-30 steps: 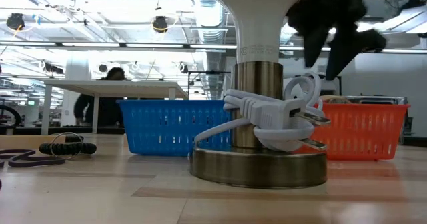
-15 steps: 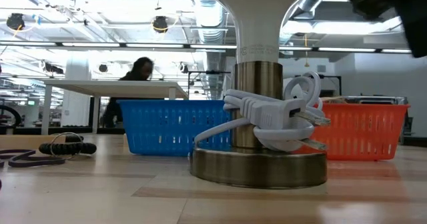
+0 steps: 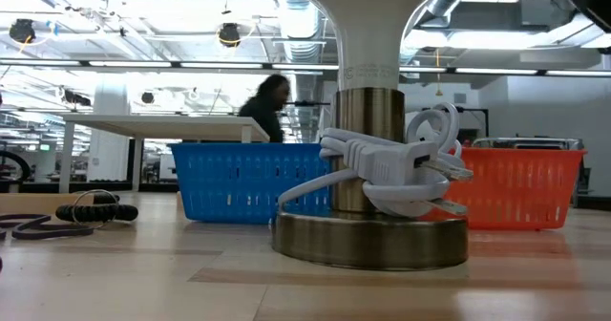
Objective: Pick & Place Office Desk Supplies
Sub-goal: Put the right black rubber band into the orange basket
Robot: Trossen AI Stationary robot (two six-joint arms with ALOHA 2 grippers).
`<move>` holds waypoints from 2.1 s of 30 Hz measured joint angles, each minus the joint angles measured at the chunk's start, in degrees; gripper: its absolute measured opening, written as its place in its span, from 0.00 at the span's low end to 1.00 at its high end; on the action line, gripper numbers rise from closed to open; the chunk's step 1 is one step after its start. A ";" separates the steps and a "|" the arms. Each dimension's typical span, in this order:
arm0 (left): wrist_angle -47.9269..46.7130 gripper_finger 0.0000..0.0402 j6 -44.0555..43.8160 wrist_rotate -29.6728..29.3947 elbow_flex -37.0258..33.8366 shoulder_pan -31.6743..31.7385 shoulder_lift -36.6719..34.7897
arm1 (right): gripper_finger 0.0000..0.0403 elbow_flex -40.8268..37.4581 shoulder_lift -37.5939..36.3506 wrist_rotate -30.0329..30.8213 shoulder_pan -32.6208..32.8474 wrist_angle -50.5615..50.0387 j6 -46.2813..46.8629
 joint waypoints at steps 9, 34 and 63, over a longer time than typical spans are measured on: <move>-0.58 0.19 0.27 2.95 0.00 -0.01 0.01 | 0.41 0.26 7.54 0.17 0.68 9.79 4.86; -0.55 0.19 0.41 5.99 0.02 -0.12 0.00 | 0.02 7.79 20.19 -2.21 0.43 -0.14 4.27; -0.89 0.19 0.37 5.54 0.04 -0.10 0.02 | 0.00 13.80 -2.93 29.86 -15.04 -22.14 -28.03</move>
